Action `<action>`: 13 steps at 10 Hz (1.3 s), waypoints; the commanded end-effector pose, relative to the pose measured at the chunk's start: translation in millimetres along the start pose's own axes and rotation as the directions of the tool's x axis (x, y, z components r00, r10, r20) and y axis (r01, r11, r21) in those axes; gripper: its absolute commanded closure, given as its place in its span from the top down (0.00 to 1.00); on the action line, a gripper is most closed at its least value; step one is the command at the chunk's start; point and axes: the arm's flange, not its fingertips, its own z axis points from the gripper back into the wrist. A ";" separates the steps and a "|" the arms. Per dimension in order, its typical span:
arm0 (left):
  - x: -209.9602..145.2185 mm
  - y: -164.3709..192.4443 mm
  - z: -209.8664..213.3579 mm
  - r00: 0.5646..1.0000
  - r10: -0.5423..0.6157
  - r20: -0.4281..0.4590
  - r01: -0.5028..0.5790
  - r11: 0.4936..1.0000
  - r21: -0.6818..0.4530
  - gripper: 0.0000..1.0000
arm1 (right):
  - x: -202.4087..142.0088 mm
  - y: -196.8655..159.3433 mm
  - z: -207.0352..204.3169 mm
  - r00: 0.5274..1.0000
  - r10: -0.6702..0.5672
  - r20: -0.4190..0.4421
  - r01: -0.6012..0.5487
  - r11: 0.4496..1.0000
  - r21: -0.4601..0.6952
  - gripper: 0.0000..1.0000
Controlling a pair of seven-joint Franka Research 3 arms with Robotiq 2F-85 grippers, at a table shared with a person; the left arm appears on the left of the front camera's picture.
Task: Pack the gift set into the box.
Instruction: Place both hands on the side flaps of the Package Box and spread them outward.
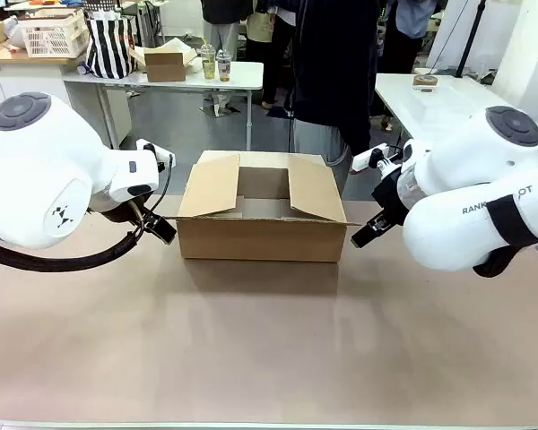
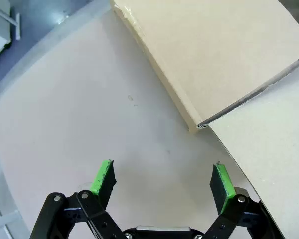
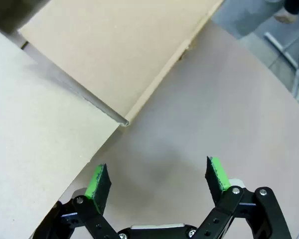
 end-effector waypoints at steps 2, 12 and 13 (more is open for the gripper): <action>0.1 0.0 0.1 1.000 0.000 0.000 0.000 1.000 0.000 1.00 | 0.1 0.0 0.1 1.000 0.000 0.000 0.000 1.000 0.000 1.00; 0.1 0.0 0.1 1.000 0.000 0.000 0.000 1.000 0.000 1.00 | 0.1 0.0 0.1 1.000 0.000 0.000 0.000 1.000 0.000 1.00; 0.1 0.0 0.1 1.000 0.000 0.000 0.000 1.000 0.000 1.00 | 0.1 0.0 0.1 1.000 0.000 0.000 0.000 1.000 0.000 1.00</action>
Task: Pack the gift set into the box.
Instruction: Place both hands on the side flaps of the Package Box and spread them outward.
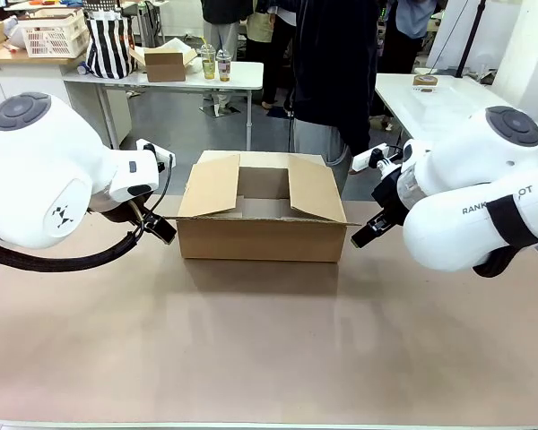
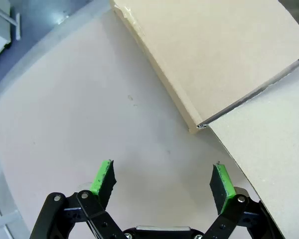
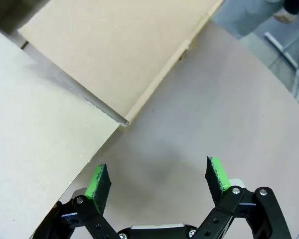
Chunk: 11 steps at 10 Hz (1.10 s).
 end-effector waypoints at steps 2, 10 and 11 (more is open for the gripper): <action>0.0 0.0 0.1 1.000 0.000 0.000 0.000 1.000 0.000 1.00 | 0.1 -0.1 0.1 1.000 0.000 0.001 0.000 1.000 0.000 1.00; -34.4 -15.8 168.1 0.966 -0.260 -0.007 0.258 0.960 -0.106 1.00 | 1.6 -5.1 154.2 0.991 0.024 -0.128 -0.025 1.000 -0.006 1.00; -35.8 -20.5 188.8 0.956 -0.249 0.152 0.265 0.959 -0.096 1.00 | 3.7 -1.2 167.5 0.999 -0.037 -0.001 0.038 0.999 0.013 1.00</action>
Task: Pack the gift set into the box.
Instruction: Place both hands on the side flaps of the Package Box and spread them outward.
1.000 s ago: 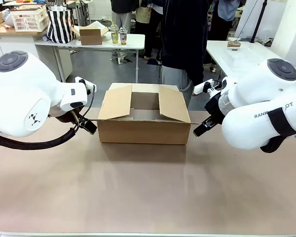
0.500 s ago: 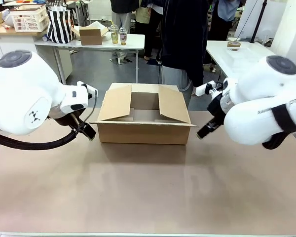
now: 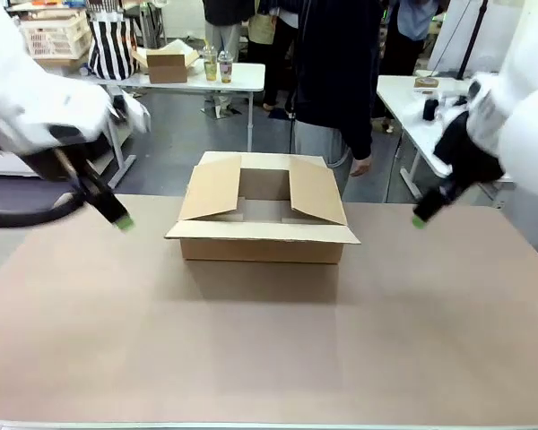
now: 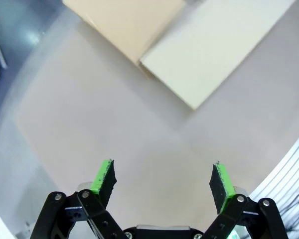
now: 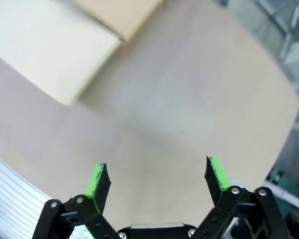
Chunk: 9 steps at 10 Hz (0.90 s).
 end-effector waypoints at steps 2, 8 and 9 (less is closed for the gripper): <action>0.0 0.0 0.0 1.000 0.000 0.000 0.000 1.000 0.000 1.00 | 0.0 0.0 0.0 1.000 0.000 0.000 0.000 1.000 0.000 1.00; -13.8 29.9 42.1 0.940 0.260 0.222 -0.111 0.845 -0.523 1.00 | -23.9 -48.9 46.2 0.737 -0.648 0.193 0.351 0.611 0.709 1.00; -23.2 39.2 40.0 0.907 0.357 0.222 -0.146 0.762 -0.631 1.00 | -37.2 -63.6 47.8 0.686 -0.716 0.130 0.333 0.467 0.819 1.00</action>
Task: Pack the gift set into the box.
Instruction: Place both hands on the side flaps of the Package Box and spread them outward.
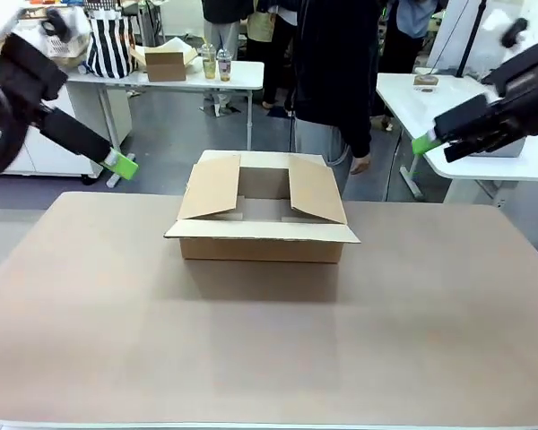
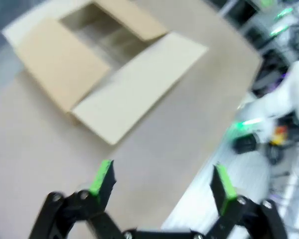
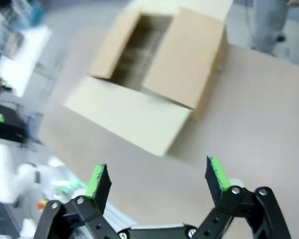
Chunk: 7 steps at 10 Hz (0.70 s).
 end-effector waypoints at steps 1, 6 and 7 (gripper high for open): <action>-16.5 24.2 11.4 0.970 0.220 0.099 -0.189 0.949 -0.251 1.00 | -19.2 -28.5 17.4 0.924 -0.361 0.127 0.278 0.862 0.423 1.00; -25.5 40.3 29.7 0.909 0.382 0.165 -0.288 0.864 -0.413 1.00 | 3.0 -43.5 47.2 0.931 -0.340 0.131 0.272 0.888 0.370 1.00; -25.5 40.3 29.7 0.909 0.382 0.165 -0.288 0.864 -0.413 1.00 | 3.0 -43.5 47.2 0.931 -0.340 0.131 0.272 0.888 0.370 1.00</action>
